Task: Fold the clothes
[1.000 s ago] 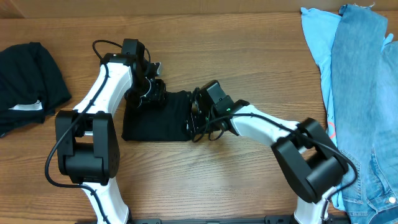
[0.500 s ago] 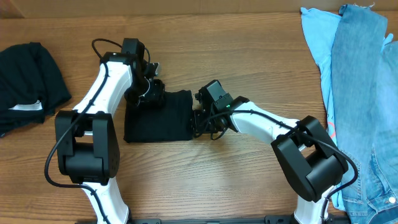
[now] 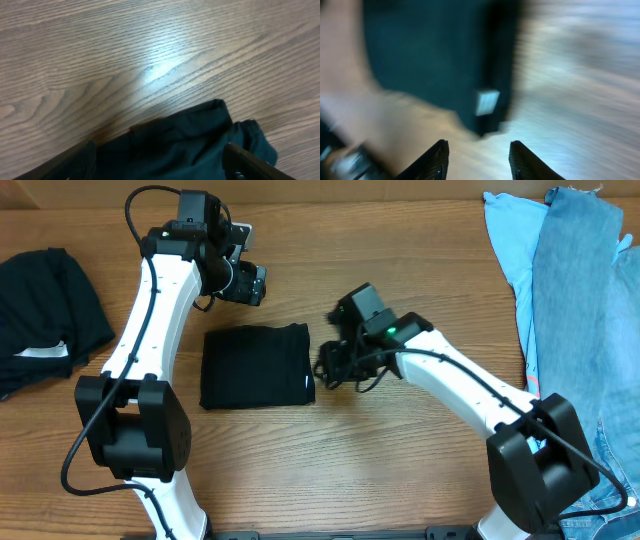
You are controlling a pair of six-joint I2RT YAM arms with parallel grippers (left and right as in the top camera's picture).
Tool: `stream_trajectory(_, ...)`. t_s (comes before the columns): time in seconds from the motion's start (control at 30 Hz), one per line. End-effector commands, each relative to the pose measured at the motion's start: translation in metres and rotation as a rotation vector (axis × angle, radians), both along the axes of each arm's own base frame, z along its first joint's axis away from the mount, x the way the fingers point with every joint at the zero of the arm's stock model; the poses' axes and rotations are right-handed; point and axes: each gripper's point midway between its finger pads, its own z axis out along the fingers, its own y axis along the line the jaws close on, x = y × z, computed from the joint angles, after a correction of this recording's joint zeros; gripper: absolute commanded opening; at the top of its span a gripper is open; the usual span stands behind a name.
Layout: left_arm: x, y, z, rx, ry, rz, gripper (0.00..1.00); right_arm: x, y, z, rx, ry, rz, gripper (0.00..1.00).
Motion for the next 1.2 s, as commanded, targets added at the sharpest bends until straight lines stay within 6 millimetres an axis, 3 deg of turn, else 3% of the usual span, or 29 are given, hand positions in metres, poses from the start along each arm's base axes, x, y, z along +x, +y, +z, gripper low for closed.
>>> stream_trajectory(0.0,0.005,0.0,-0.026,0.04,0.033,-0.068,0.84,-0.038,0.05,0.031,0.178,0.011,0.185,0.4)
stream_trajectory(0.23,-0.016,0.002,-0.096,0.055,0.244,-0.071,0.83,-0.038,0.057,0.01,0.059,-0.078,0.18,0.4)
stream_trajectory(0.4,-0.039,0.004,-0.122,0.063,0.381,-0.063,0.78,-0.026,0.052,-0.019,-0.006,-0.107,0.145,0.4)
stream_trajectory(0.7,-0.079,0.021,-0.122,0.15,0.557,-0.034,0.68,-0.027,0.042,-0.089,-0.126,-0.015,0.135,0.4)
stream_trajectory(0.8,-0.091,0.027,-0.119,0.179,0.607,-0.024,0.59,-0.015,0.034,-0.095,-0.164,-0.044,0.102,0.4)
stream_trajectory(1.0,-0.107,0.046,-0.114,0.275,0.679,0.068,0.42,0.028,0.006,-0.096,-0.253,-0.186,0.049,0.4)
stream_trajectory(1.17,-0.106,0.06,-0.114,0.352,0.675,0.196,0.38,0.054,-0.005,-0.092,-0.254,-0.282,0.068,0.4)
